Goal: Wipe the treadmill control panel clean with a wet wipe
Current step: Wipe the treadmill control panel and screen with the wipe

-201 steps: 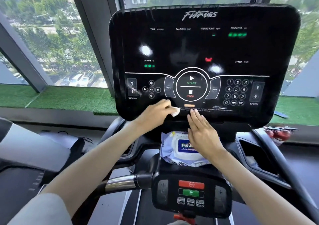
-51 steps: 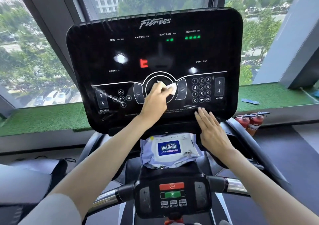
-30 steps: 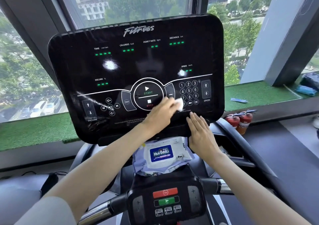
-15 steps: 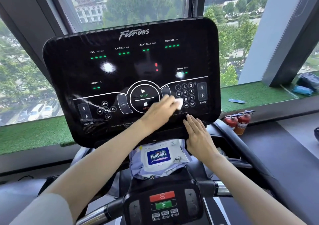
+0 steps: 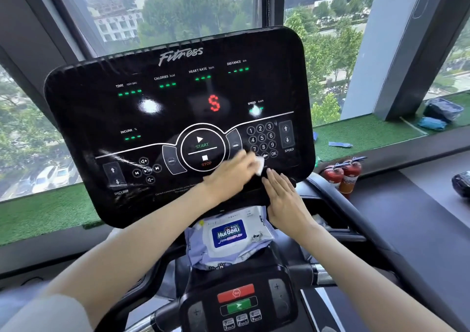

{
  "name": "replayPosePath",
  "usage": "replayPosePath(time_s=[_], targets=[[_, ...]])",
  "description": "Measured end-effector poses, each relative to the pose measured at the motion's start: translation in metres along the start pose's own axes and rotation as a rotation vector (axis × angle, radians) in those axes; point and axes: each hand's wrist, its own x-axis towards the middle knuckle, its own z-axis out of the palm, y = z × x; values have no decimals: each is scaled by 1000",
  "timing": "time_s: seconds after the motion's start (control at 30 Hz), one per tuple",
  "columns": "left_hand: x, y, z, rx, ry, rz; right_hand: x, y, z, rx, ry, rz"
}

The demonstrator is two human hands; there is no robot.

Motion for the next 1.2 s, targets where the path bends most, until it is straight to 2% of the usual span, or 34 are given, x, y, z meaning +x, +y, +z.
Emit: replayPosePath(time_s=[0.07,0.1,0.17,0.23,0.3,0.33,0.43,0.47,0.5,0.6,0.63,0.67,0.77,0.8,0.83,0.87,0.93,0.97,1.0,1.1,1.13,1.17,1.2], targets=[[-8,3,2,99,-70,197,0,1,0,-1,-4,-13],[-6,-3,-1,88,-52,180,0,1,-1,-9,-2,-17],[5,-15,-11,34,50,-10,1,1,0,-17,9,-11],[14,-23,-15,-87,225,-302,1,1,1,-15,20,11],[16,-16,-13,-161,302,-438,0,2,2,-3,42,32],[15,-9,-10,-152,240,-374,-1,3,2,-4,47,40],[4,-2,-9,-31,-97,92,-1,3,1,-9,38,43],[7,-9,-13,-11,-100,111,-2,4,0,-12,36,36],[12,-17,-16,-14,-37,47,-2,4,-1,-20,31,26],[29,-38,-23,-143,309,-401,-5,3,-3,-58,-3,6],[32,-37,-23,-170,368,-446,-5,4,-1,-72,-5,5],[33,-32,-21,-166,334,-379,-6,4,1,-81,-5,10],[23,-15,-17,-1,-82,161,-5,11,5,-73,-3,16],[23,-18,-19,37,-128,225,-6,13,5,-73,-8,12],[28,-24,-22,43,-94,186,-7,14,4,-76,-10,11],[36,-31,-25,9,-10,72,-9,15,4,-73,-3,19],[48,-38,-29,-133,205,-277,-14,13,7,-43,35,63],[50,-35,-28,-172,274,-361,-16,11,9,-28,50,90],[52,-31,-25,-170,267,-328,-18,9,11,-16,68,114],[44,-13,-20,-40,-28,142,-20,9,11,22,102,138],[45,-16,-24,-6,-49,202,-20,11,9,45,103,136],[50,-22,-26,1,-16,167,-20,13,6,74,105,133],[58,-27,-29,-32,72,60,-19,14,4,105,105,131]])
